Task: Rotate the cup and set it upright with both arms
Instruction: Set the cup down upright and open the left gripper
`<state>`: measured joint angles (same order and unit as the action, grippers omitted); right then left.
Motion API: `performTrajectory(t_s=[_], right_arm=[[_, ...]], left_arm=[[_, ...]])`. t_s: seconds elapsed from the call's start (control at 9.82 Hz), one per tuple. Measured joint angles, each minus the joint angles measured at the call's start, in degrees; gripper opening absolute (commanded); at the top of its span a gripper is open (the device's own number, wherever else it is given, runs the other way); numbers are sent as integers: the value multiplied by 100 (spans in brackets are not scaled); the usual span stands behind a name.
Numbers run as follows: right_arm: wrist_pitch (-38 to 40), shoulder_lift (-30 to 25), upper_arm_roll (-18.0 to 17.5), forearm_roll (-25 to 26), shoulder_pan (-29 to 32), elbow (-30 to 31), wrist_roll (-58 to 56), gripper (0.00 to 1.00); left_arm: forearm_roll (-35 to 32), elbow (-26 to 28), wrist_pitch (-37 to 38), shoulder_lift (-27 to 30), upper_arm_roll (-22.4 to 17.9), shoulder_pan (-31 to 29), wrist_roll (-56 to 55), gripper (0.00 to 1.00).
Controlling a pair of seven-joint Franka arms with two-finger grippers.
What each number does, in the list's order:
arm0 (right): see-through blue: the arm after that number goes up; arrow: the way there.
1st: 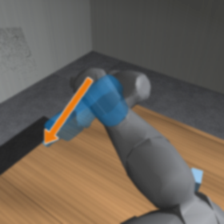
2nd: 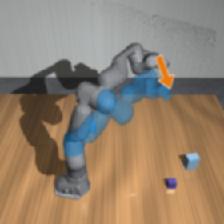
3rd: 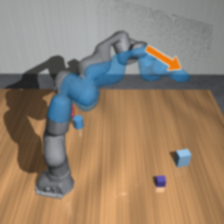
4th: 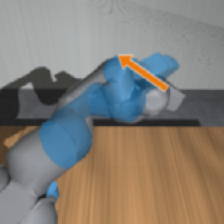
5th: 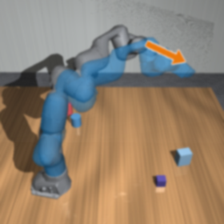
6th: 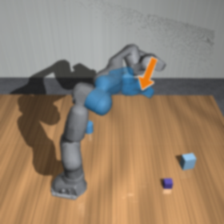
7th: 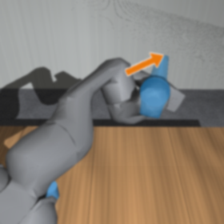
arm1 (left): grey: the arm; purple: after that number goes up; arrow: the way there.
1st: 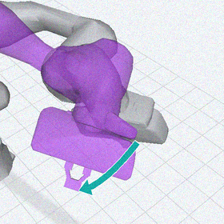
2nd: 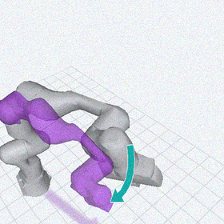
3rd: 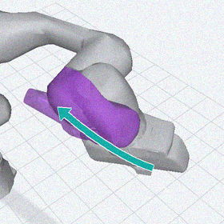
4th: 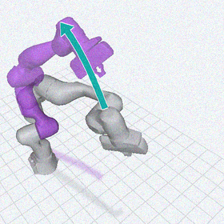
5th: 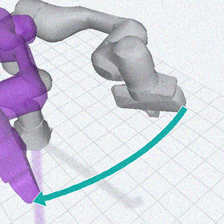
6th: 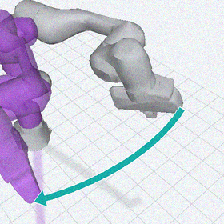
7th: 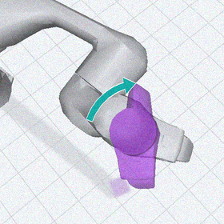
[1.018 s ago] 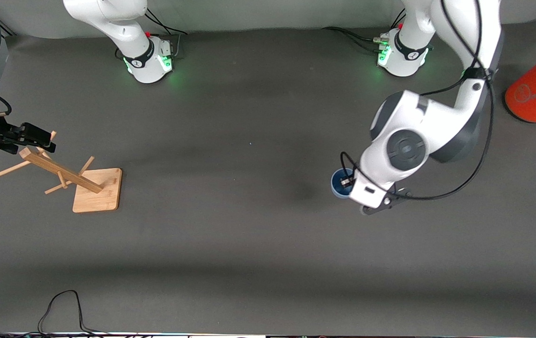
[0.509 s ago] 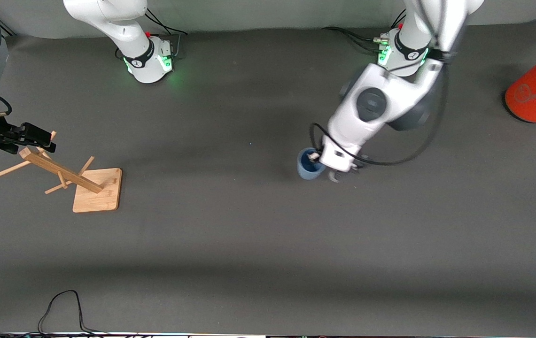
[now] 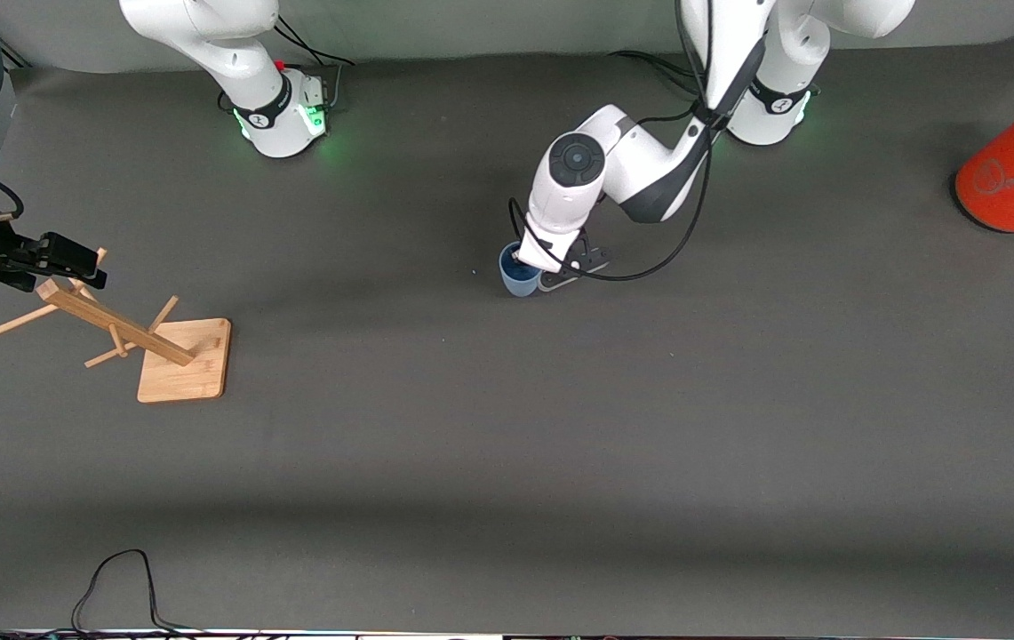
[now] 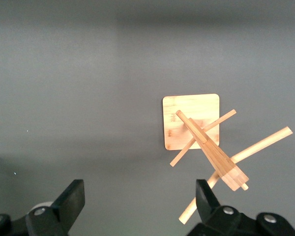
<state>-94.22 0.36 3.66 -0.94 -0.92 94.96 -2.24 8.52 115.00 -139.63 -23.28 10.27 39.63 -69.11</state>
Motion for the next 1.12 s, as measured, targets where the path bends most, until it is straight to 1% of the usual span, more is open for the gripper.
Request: performTrajectory(t_s=[0.1, 0.2, 0.31, 0.41, 0.71, 0.81, 0.92, 1.02, 1.12], right_arm=[[0, 0, 0, 0, 0, 1, 0, 100], [0, 0, 0, 0, 0, 3, 0, 100], [0, 0, 0, 0, 0, 4, 0, 100], [0, 0, 0, 0, 0, 4, 0, 100], [0, 0, 0, 0, 0, 4, 0, 100], [0, 0, 0, 0, 0, 4, 0, 100], [0, 0, 0, 0, -1, 5, 0, 100], [0, 0, 0, 0, -1, 5, 0, 100], [0, 0, 0, 0, -1, 6, 0, 100]], left_arm=[[-16, -1, -59, -56, -14, 0, 0, 4], [-41, -2, -89, -96, -29, 0, 0, 38], [-59, -2, -92, -106, -36, 0, 2, 79], [-70, -6, -92, -105, -36, 2, 3, 100], [-238, -54, -80, -63, -80, -8, 17, 100], [-257, -151, 86, -20, -110, -58, 54, 100], [-270, -332, 575, 79, -126, -209, 223, 100], [-288, -634, 1351, 226, -131, -467, 710, 100], [-305, -1026, 2273, 394, -147, -759, 1489, 100]])
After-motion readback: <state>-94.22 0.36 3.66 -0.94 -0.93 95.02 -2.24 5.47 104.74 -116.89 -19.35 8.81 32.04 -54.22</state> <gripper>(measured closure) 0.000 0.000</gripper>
